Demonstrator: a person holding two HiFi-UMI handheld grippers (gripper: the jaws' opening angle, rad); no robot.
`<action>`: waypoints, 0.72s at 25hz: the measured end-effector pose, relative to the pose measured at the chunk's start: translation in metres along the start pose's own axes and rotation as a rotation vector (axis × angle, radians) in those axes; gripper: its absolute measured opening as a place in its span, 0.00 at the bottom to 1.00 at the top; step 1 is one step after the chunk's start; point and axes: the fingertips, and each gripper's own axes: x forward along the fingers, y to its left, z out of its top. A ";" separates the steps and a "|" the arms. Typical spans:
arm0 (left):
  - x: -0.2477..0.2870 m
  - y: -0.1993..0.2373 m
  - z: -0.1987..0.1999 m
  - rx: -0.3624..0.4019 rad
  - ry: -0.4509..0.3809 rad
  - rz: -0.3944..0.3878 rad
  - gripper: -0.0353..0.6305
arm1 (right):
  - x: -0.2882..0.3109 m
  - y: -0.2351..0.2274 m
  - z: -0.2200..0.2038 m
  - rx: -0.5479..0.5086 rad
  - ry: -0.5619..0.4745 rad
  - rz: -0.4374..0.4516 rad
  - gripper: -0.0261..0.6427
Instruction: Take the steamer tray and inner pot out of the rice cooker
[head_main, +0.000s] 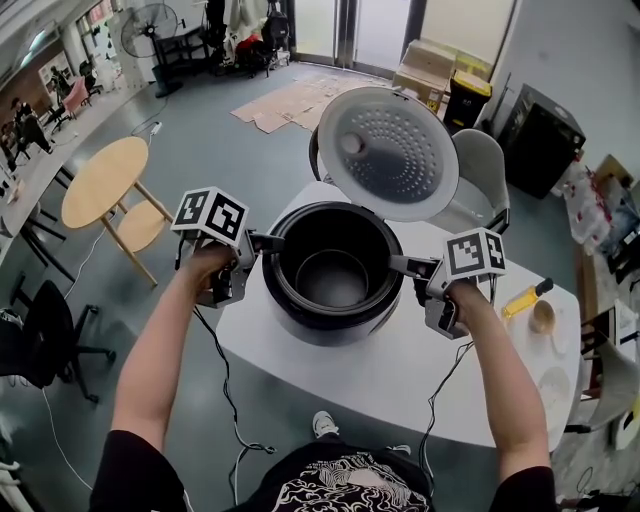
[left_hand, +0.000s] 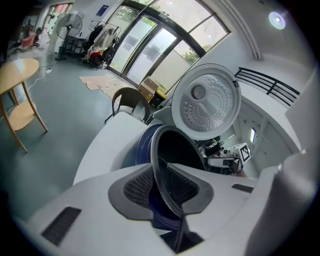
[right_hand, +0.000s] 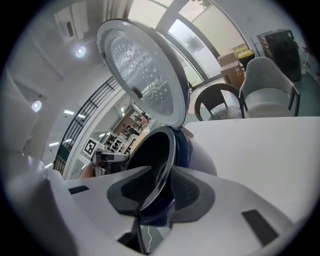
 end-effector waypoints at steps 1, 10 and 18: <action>0.001 0.001 -0.001 -0.006 -0.002 0.010 0.18 | -0.001 -0.003 -0.001 -0.002 -0.004 -0.012 0.21; -0.002 -0.001 0.003 0.016 -0.041 0.048 0.14 | -0.006 -0.006 0.004 0.053 -0.058 -0.025 0.13; -0.013 -0.012 0.007 0.030 -0.144 0.086 0.14 | -0.015 -0.001 0.003 0.042 -0.090 -0.092 0.13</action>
